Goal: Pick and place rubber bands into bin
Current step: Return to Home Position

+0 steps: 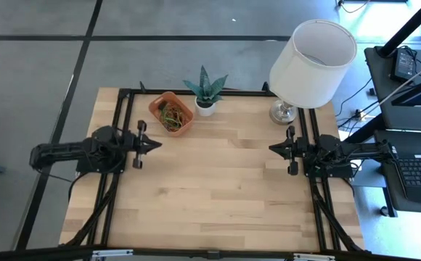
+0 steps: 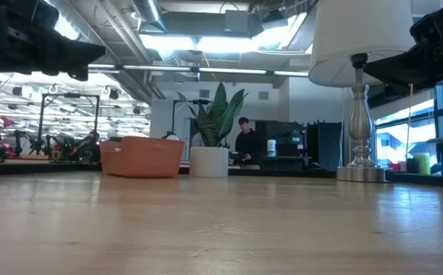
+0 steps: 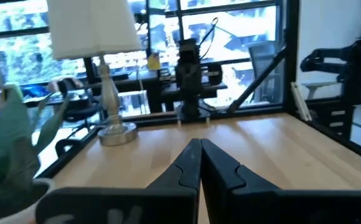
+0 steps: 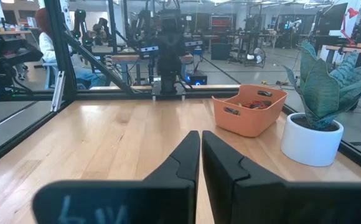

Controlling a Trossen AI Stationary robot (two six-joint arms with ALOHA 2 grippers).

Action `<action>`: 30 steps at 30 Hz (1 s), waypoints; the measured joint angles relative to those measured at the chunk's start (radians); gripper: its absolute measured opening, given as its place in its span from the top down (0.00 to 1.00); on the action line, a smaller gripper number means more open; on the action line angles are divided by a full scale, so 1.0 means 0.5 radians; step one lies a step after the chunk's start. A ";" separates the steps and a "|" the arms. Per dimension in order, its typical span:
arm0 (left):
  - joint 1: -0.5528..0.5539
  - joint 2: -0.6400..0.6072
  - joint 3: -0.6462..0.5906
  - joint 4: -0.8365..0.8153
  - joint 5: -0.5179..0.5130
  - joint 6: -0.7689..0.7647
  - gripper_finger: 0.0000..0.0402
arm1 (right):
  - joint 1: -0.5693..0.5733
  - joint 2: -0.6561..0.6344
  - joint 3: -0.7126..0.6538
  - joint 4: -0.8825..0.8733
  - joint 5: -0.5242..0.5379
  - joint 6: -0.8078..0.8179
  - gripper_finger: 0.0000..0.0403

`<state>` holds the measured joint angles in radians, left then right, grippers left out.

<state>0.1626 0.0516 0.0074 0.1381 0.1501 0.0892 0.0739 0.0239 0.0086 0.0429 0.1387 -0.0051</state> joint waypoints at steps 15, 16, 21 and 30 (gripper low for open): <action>0.058 -0.084 0.001 -0.199 0.002 -0.272 1.00 | 0.001 0.000 0.000 0.001 0.000 0.000 0.94; 0.059 -0.083 0.001 -0.204 -0.020 -0.264 1.00 | 0.001 0.000 0.000 0.000 0.000 0.000 0.94; 0.059 -0.084 0.001 -0.207 -0.042 -0.173 1.00 | 0.000 0.000 0.000 0.001 0.000 0.000 0.94; 0.059 -0.084 0.001 -0.207 -0.043 -0.173 0.99 | 0.001 0.000 0.000 0.000 0.000 0.000 0.94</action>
<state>0.1921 0.0097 0.0078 0.0345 0.1287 0.0029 0.0742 0.0238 0.0086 0.0430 0.1387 -0.0050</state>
